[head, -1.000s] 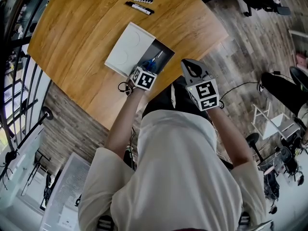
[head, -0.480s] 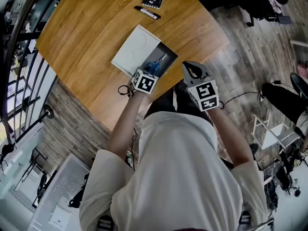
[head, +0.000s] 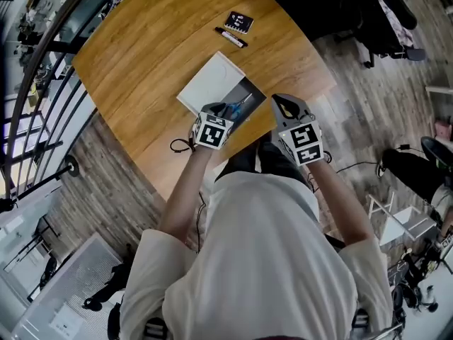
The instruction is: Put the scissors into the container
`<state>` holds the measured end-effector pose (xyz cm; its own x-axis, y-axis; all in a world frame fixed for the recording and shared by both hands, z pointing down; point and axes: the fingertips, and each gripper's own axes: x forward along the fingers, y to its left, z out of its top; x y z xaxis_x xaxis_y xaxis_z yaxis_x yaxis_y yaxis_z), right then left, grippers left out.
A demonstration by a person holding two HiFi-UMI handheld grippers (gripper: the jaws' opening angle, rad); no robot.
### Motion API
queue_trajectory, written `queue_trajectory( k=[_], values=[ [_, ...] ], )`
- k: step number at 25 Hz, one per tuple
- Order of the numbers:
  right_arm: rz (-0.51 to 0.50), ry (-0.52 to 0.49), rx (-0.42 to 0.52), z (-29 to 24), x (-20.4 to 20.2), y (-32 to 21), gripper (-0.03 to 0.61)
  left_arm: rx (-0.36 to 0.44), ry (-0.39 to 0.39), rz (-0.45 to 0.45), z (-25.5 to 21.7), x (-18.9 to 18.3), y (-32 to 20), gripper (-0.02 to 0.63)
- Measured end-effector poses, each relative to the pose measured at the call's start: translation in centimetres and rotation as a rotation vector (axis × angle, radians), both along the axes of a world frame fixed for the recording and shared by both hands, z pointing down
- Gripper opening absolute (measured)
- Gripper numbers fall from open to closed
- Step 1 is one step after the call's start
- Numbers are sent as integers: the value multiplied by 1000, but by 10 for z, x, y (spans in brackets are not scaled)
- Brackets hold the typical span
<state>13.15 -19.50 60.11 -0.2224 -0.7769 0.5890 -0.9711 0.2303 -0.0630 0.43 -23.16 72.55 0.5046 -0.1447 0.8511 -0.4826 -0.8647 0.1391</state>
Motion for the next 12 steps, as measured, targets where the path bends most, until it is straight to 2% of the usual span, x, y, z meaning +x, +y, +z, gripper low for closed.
queue_trajectory(
  k=[12],
  values=[
    [-95, 67, 108, -62, -6, -21, 2, 136, 158, -105, -110, -16, -20, 11]
  ],
)
